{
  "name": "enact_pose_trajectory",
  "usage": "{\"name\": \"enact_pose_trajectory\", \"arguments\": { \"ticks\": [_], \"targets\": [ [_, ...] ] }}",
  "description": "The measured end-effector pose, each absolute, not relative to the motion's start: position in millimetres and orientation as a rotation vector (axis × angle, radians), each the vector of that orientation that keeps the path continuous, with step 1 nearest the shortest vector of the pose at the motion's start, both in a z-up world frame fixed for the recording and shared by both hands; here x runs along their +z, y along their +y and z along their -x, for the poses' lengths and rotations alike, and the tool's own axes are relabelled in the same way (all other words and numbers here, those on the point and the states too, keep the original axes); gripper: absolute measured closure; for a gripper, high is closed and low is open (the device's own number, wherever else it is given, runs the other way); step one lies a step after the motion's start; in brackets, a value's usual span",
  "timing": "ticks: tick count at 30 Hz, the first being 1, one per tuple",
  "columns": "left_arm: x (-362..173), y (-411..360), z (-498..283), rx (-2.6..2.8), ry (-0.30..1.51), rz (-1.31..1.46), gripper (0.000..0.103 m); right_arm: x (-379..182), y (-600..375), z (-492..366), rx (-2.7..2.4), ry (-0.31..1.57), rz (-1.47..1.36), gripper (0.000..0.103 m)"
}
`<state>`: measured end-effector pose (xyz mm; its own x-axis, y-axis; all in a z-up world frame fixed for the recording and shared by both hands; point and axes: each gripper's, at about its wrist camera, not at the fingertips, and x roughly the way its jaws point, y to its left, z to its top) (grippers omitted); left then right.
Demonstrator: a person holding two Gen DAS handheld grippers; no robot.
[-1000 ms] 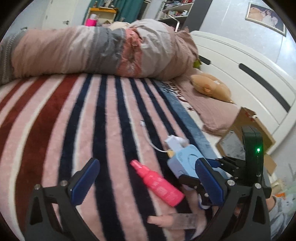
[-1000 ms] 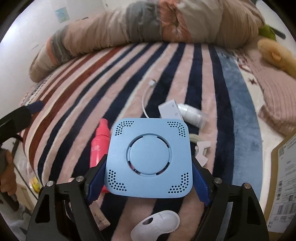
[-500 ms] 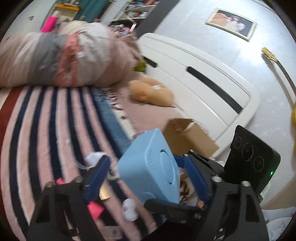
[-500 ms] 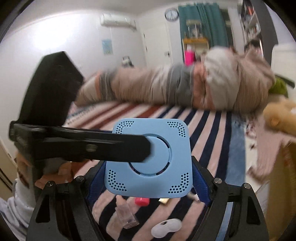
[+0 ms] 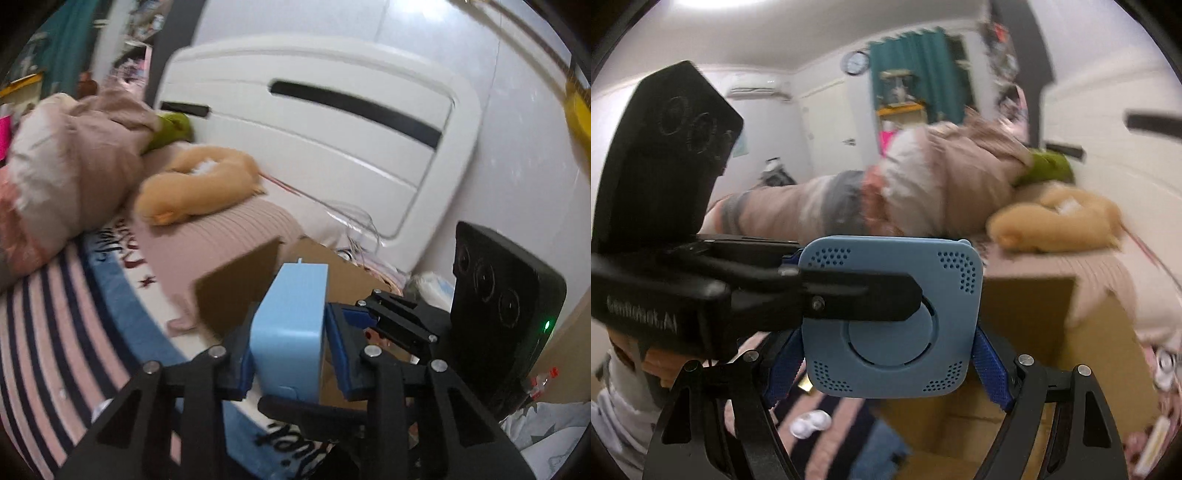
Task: Organize rigid objects
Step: 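Carry the speaker into the cardboard box and open the right gripper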
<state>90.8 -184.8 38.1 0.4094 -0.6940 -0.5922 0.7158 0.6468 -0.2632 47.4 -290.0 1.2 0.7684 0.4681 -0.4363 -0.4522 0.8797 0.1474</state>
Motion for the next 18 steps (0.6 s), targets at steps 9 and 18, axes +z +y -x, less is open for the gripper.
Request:
{"name": "enact_pose_trajectory", "arguments": {
  "ticks": [9,18],
  "targets": [
    [2,-230,-119,-0.954,0.874,-0.052,0.072,-27,-337,-74,0.425,0.638,-0.071,0.024],
    [-12,-242,-127,-0.917,0.914,-0.073,0.052,-43,-337,-77,0.291,0.685,0.049,0.023]
  ]
}}
